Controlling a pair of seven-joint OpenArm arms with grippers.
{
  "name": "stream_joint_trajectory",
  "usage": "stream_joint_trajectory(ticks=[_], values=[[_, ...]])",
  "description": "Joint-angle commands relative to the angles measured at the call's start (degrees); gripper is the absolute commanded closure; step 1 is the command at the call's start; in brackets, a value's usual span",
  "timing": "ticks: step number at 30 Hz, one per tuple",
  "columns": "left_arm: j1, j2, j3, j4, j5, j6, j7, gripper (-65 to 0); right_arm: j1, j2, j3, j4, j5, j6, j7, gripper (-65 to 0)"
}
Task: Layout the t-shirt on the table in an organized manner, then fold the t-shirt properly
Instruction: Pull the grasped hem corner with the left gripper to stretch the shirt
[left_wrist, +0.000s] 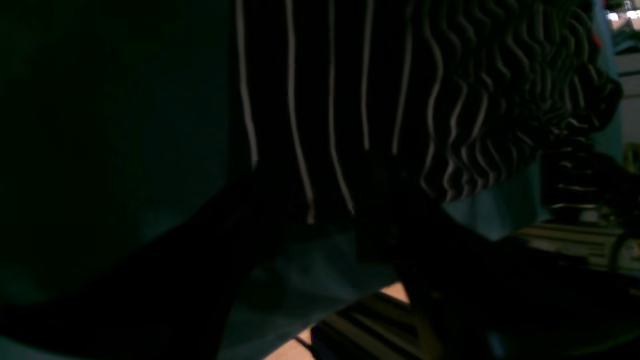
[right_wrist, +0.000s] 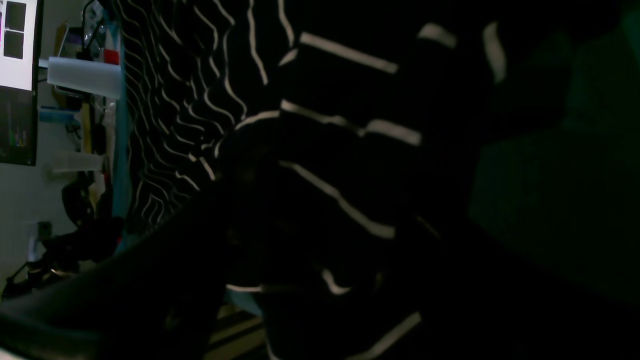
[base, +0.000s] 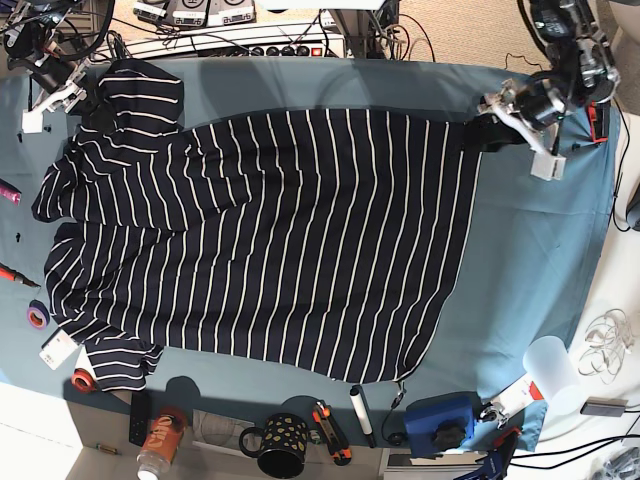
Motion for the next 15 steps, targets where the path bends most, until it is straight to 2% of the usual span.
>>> stream_joint_trajectory(ticks=[1, 4, 8, 10, 13, 15], values=[[-0.2, -0.2, -0.3, 0.8, 0.7, 1.0, -1.1, -24.5, -0.7, 0.5, -0.3, 0.0, -4.5, -0.6, -3.1, -29.1], [-0.1, -0.2, -0.3, 0.8, 3.7, 2.8, -1.3, -24.5, -0.7, 0.5, -0.3, 0.0, -4.5, -0.6, -3.1, -29.1], [-0.1, -0.2, -0.3, -0.6, 3.4, 3.2, -1.1, -24.5, -0.7, 0.5, -0.3, 0.0, -4.5, -0.6, -3.1, -29.1], [-0.1, -0.2, -0.3, -2.1, 0.9, 2.9, -0.4, -24.5, -0.7, 0.5, -0.3, 0.0, -4.5, -0.6, -3.1, -29.1], [-0.3, 0.2, -0.3, -4.8, -4.5, 0.4, 1.2, -24.5, -0.7, 0.5, -0.3, 0.0, -4.5, -0.6, -3.1, -29.1], [-0.3, 1.0, -0.3, -5.9, -5.4, -0.1, 1.7, -24.5, -0.7, 0.5, -0.3, 0.0, -4.5, -0.6, -3.1, -29.1]])
